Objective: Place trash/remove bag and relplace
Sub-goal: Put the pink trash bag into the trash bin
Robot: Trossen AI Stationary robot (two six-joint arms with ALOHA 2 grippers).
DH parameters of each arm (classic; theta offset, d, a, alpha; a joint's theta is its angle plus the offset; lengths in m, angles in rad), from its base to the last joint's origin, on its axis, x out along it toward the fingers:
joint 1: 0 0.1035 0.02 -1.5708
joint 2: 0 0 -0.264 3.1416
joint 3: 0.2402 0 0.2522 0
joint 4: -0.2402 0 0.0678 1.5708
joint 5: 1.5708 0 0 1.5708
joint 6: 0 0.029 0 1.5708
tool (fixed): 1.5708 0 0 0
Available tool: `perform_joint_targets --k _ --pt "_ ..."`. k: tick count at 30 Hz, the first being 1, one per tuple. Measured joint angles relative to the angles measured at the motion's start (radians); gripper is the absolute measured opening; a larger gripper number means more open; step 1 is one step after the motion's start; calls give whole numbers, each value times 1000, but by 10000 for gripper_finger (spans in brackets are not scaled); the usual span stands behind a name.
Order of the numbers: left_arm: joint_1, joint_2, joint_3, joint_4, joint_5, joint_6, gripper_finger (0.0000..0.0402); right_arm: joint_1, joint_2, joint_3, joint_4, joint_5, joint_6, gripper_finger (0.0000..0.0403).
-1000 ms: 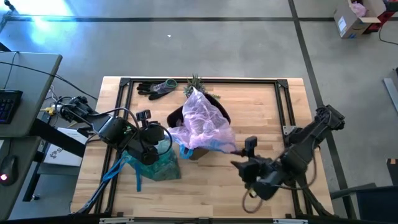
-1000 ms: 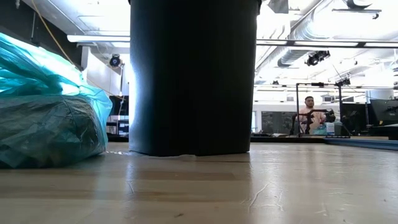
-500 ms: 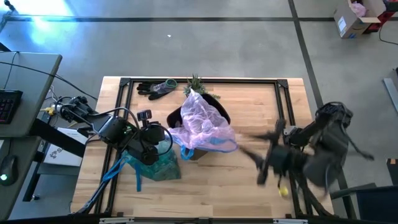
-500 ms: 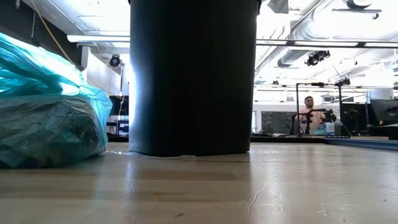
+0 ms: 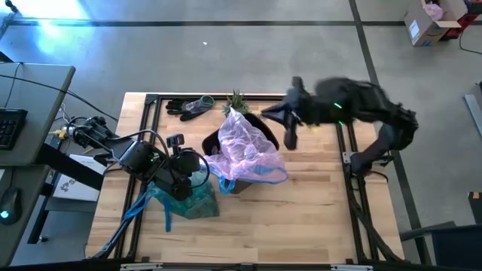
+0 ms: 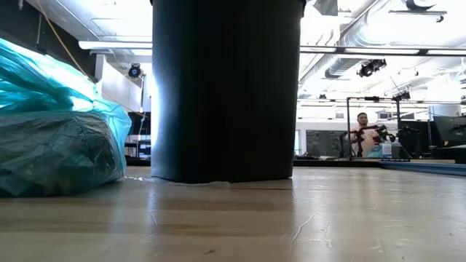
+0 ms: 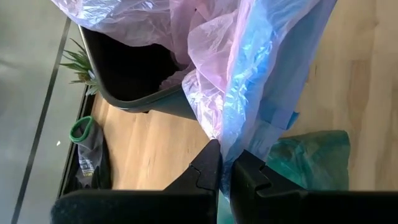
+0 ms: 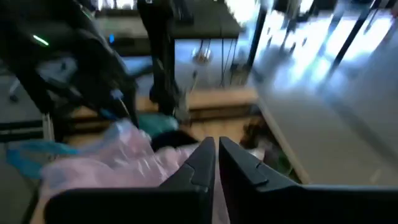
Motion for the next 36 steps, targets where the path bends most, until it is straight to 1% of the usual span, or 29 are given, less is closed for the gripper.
perform_joint_targets --k 2,6,10,14,17,21,25,32,36 --pt "0 0 0 10 3 8 0 -69 19 -15 -29 -100 48 7" --pt "1 0 0 49 7 47 0 -143 65 -49 -27 -184 48 2" --pt "3 1 0 54 13 55 0 -200 131 -51 -15 -327 43 0" --pt "3 1 0 54 13 52 0 -242 222 -53 -78 -384 61 0" --pt "2 1 0 54 13 52 0 -268 279 -53 -155 -469 81 0" --pt "2 1 0 54 12 57 0 -274 355 -54 -242 -496 104 0" --pt "2 1 0 54 11 72 0 -273 385 -53 -251 -591 112 0" --pt "2 1 0 89 -17 111 0 -280 406 -50 -239 -616 114 0" --pt "3 1 0 104 -24 133 0 -281 408 -50 -229 -625 145 0"
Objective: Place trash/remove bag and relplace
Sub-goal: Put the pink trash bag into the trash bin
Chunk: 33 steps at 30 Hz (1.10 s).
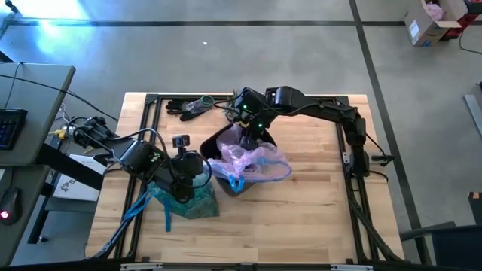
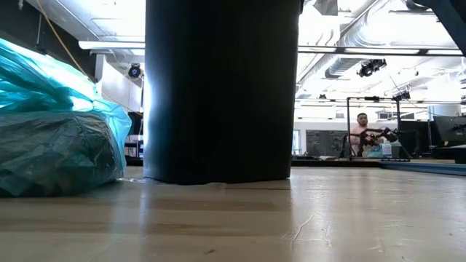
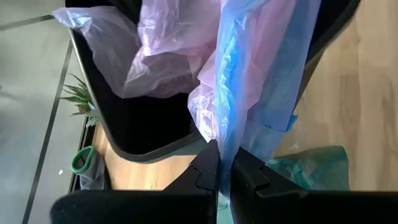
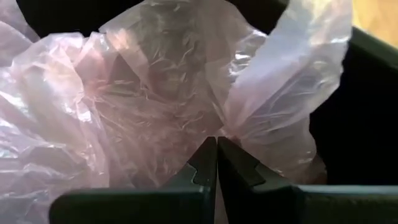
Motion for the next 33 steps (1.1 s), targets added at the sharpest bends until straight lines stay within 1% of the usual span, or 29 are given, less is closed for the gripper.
perform_joint_targets --k 3,7,11,14,16,19,22,26,28,30,33 --pt "0 0 0 0 -3 3 0 3 1 0 -1 16 7 0" --pt "0 0 0 0 -3 3 0 27 -9 26 -12 96 1 0" --pt "0 0 0 0 11 -2 0 44 -46 104 5 118 14 0" --pt "0 0 0 0 12 -2 0 45 -55 188 -48 135 14 1" --pt "0 0 0 0 12 -4 0 50 -99 154 -22 150 20 1" --pt "0 0 0 4 12 -4 0 49 -152 144 -49 201 18 1" --pt "0 0 0 8 13 -4 0 68 -196 151 -79 247 -48 1" --pt "0 0 0 8 15 -4 0 164 -247 151 -36 298 -173 1" --pt "0 0 0 7 15 -3 0 234 -269 152 -20 356 -244 9" --pt "0 0 0 8 20 -3 0 308 -275 153 -21 442 -294 31" --pt "0 0 0 16 26 -3 0 412 -257 151 -22 599 -338 87"
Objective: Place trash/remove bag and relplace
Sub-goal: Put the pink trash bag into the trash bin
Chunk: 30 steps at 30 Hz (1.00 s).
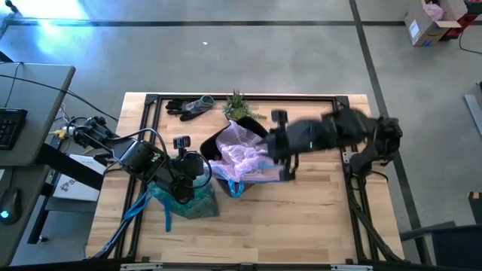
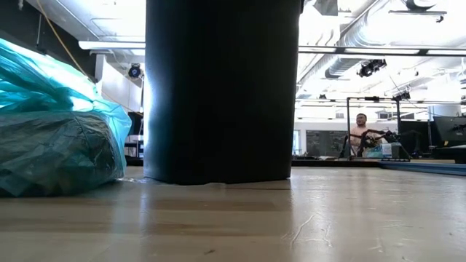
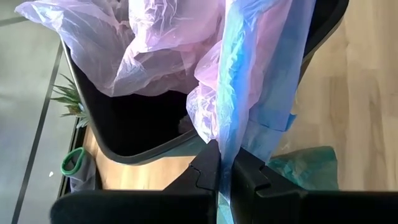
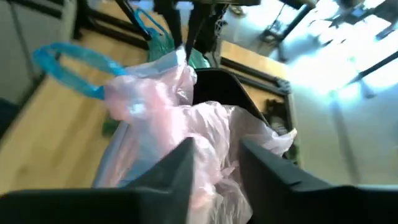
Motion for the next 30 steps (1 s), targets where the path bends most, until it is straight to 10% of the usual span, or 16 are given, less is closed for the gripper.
perform_joint_targets --k 10,30 --pt "0 0 0 -1 9 -2 0 177 95 -2 -1 315 -52 257" --pt "0 0 0 8 15 -19 0 134 175 0 -75 372 22 248"
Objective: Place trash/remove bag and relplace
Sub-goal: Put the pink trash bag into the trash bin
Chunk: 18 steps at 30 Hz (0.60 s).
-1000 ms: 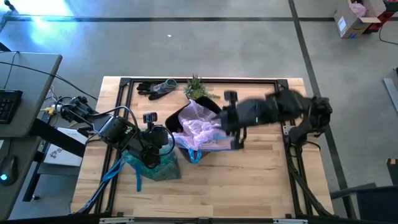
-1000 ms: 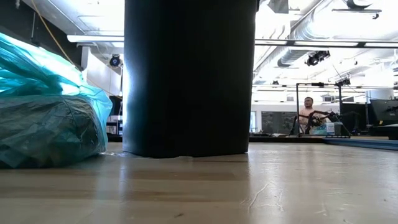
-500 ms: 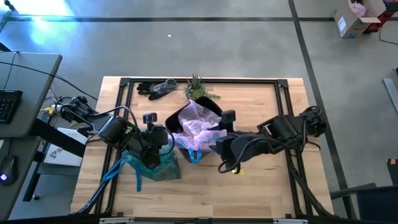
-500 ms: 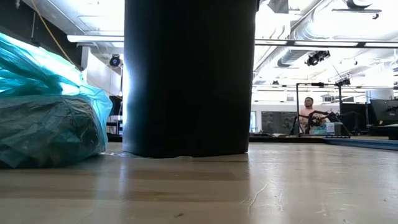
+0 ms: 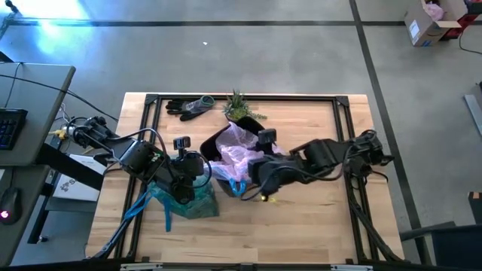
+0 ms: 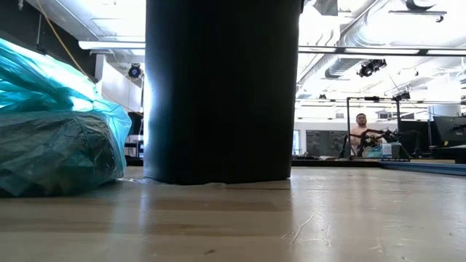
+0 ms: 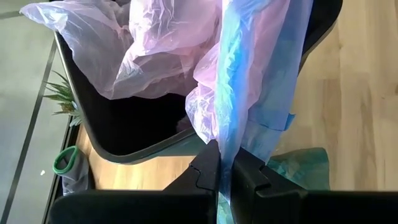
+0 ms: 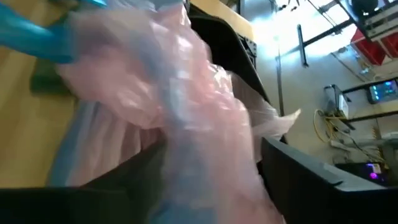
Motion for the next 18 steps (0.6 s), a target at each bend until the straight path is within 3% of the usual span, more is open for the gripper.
perform_joint_targets --k 5,11,18 --pt "0 0 0 0 0 0 0 -14 -1 0 20 -19 -32 149" --pt "0 0 0 -1 1 1 0 -14 -41 0 50 -173 -49 15" --pt "0 0 0 -2 2 25 0 -39 -92 0 53 -313 -50 17"
